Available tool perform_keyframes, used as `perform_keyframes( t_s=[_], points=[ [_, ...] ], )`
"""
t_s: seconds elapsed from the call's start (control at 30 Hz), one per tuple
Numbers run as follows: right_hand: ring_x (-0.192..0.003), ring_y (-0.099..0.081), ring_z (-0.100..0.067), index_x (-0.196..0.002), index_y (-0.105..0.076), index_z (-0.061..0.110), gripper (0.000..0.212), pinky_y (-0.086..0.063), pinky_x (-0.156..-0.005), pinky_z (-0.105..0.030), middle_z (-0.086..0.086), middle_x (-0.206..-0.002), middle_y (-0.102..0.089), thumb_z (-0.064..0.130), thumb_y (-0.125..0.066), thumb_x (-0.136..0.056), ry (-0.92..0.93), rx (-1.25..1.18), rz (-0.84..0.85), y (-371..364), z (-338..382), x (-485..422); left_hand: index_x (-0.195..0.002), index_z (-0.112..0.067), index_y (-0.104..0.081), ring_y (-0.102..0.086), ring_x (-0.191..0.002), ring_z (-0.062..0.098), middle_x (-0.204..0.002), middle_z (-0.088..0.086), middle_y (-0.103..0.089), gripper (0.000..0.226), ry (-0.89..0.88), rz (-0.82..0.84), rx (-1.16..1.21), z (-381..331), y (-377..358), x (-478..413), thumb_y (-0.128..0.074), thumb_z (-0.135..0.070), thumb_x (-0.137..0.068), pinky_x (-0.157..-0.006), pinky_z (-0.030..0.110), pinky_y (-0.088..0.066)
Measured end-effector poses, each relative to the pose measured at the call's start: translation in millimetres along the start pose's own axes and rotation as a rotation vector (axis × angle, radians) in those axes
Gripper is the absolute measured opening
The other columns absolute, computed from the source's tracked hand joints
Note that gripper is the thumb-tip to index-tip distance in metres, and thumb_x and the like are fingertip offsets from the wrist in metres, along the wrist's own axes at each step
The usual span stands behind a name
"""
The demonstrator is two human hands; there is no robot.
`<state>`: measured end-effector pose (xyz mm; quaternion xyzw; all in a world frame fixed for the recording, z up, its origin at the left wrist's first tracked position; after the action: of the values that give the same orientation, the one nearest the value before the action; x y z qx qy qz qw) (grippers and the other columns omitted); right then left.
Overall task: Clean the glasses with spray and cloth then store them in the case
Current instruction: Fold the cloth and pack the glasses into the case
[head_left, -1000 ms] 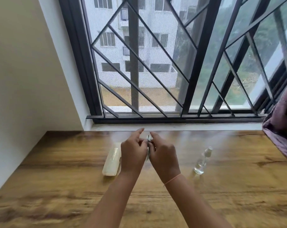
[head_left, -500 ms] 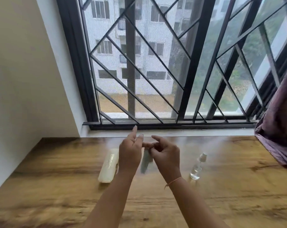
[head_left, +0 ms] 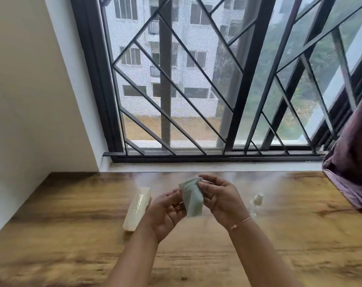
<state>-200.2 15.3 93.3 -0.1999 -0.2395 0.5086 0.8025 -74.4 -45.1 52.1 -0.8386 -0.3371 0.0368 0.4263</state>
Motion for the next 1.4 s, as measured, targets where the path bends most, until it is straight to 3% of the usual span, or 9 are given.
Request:
perform_keyframes(
  t_s=[0.23,0.4,0.53,0.67,0.8,1.1,1.17,1.27,1.4],
  points=[
    [-0.054,-0.065,-0.02,-0.094,-0.061,0.004,0.015,-0.053,-0.044,-0.025,-0.014,-0.077,-0.067,-0.004,-0.062,-0.081,-0.078,0.067,-0.151,26.3,-15.2,-6.6,-0.107,-0.002,-0.059,-0.07,-0.064,0.024,-0.08,0.017,-0.072,0.037,-0.092,-0.21,-0.233,-14.5,5.9,-4.0,-0.063,0.009,-0.071,-0.051,0.028,-0.058],
    [-0.07,-0.07,-0.028,-0.116,-0.053,0.006,0.068,-0.058,-0.058,-0.032,-0.016,-0.082,-0.07,-0.005,-0.076,-0.053,-0.091,0.162,-0.079,27.6,-16.6,-5.8,-0.11,-0.007,-0.057,-0.067,-0.051,0.018,-0.071,0.01,-0.072,0.034,-0.126,-0.327,-0.324,-18.2,6.1,-4.3,-0.06,0.008,-0.08,-0.04,0.024,-0.05],
    [-0.075,-0.069,-0.028,-0.129,-0.044,0.008,0.079,-0.06,-0.07,-0.036,-0.02,-0.093,-0.066,-0.027,-0.065,-0.061,-0.056,0.219,-0.061,28.5,-13.8,-8.3,-0.113,-0.006,-0.055,-0.07,-0.061,0.025,-0.08,0.014,-0.072,0.046,-0.128,-0.316,-0.349,-21.1,3.6,-4.2,-0.066,0.012,-0.073,-0.046,0.029,-0.056],
    [-0.076,-0.063,-0.03,-0.136,-0.04,0.008,0.087,-0.058,-0.069,-0.035,-0.021,-0.092,-0.064,-0.031,-0.062,-0.062,0.055,0.301,-0.07,24.4,-4.2,-9.5,-0.118,-0.007,-0.051,-0.071,-0.068,0.027,-0.084,0.016,-0.072,0.06,-0.151,-0.276,-0.357,-26.6,0.7,-6.2,-0.061,0.024,-0.068,-0.048,0.031,-0.056],
    [-0.07,-0.063,-0.016,-0.135,-0.045,0.016,0.087,-0.057,-0.068,-0.028,-0.006,-0.081,-0.071,-0.033,-0.057,-0.064,0.254,0.377,-0.015,17.1,10.3,-6.1,-0.12,-0.01,-0.054,-0.071,-0.07,0.024,-0.073,0.008,-0.073,0.062,-0.284,-0.205,-0.429,-36.7,-6.9,-6.0,-0.059,0.024,-0.069,-0.055,0.032,-0.056],
    [-0.072,-0.062,-0.016,-0.142,-0.033,0.025,0.093,-0.053,-0.068,-0.021,-0.011,-0.108,-0.07,-0.031,-0.049,-0.07,0.652,0.488,0.023,8.5,26.1,3.4,-0.11,-0.017,-0.064,-0.058,-0.057,0.009,-0.056,0.002,-0.066,0.062,-0.574,-0.109,-0.49,-49.1,-27.7,-1.6,-0.06,0.012,-0.056,-0.057,0.026,-0.052],
    [-0.074,-0.063,-0.016,-0.137,-0.042,0.021,0.087,-0.053,-0.069,-0.023,-0.011,-0.106,-0.071,-0.032,-0.046,-0.069,0.643,0.474,0.006,10.6,23.5,2.2,-0.111,-0.018,-0.063,-0.059,-0.06,0.009,-0.06,0.001,-0.067,0.058,-0.58,-0.114,-0.479,-47.6,-27.7,-2.0,-0.062,0.012,-0.061,-0.059,0.027,-0.052],
    [-0.079,-0.065,-0.018,-0.105,-0.067,0.014,0.059,-0.055,-0.073,-0.029,-0.01,-0.09,-0.073,-0.03,-0.047,-0.071,0.616,0.455,-0.02,12.3,17.9,-0.1,-0.114,-0.021,-0.062,-0.064,-0.07,0.014,-0.076,0.004,-0.07,0.053,-0.558,-0.14,-0.459,-44.6,-24.2,-2.6,-0.061,0.015,-0.074,-0.062,0.029,-0.054],
    [-0.076,-0.067,-0.02,-0.084,-0.073,0.01,0.04,-0.056,-0.068,-0.027,-0.008,-0.078,-0.072,-0.024,-0.054,-0.073,0.55,0.416,-0.066,16.3,10.2,0.0,-0.111,-0.022,-0.061,-0.065,-0.081,0.02,-0.097,0.009,-0.068,0.048,-0.504,-0.211,-0.441,-37.3,-18.7,-3.8,-0.056,0.015,-0.08,-0.067,0.034,-0.058]
  ],
)
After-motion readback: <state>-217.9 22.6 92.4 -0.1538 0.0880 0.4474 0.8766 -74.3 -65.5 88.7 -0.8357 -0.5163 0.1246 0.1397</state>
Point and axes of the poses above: each hand's wrist, its own x-axis away from the middle knuckle, its own y-axis out of the back of the hand, z = x × y, the point moved 4 cm from there along -x, towards the middle knuckle
